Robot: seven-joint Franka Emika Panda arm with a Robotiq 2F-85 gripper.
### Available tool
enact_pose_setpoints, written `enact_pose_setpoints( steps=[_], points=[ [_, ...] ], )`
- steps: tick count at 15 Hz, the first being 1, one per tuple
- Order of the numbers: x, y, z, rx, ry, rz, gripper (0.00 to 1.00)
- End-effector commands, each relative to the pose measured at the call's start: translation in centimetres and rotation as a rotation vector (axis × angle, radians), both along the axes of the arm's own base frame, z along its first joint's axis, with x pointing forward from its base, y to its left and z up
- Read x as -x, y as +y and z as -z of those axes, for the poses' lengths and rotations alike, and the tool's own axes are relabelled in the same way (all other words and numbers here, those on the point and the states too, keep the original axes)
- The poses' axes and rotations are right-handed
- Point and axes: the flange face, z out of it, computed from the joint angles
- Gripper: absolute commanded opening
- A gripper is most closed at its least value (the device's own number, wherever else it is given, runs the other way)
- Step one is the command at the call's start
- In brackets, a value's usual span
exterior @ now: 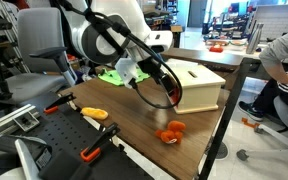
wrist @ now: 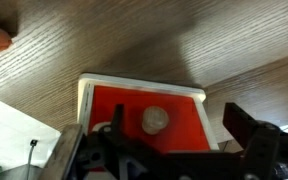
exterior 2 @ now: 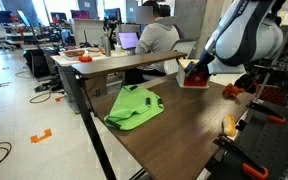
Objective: Open the dresser
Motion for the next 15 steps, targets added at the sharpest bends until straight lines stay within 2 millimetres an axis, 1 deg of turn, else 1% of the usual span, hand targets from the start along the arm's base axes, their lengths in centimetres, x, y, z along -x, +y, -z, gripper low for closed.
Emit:
enact_pose_setpoints(
  steps=[1, 7, 9, 15],
  points=[
    [0.6, -0.1, -1.7, -0.046, 0.032, -0.001, 1.00],
    [-0.5, -1.2, -2.6, -0.095, 0.071, 0.043, 1.00],
    [-0.8, -1.8, -2.5, -0.094, 0.079, 0.061, 1.00],
    [-1.4, -3.1, -1.4, -0.053, 0.073, 0.110, 1.00]
  ],
)
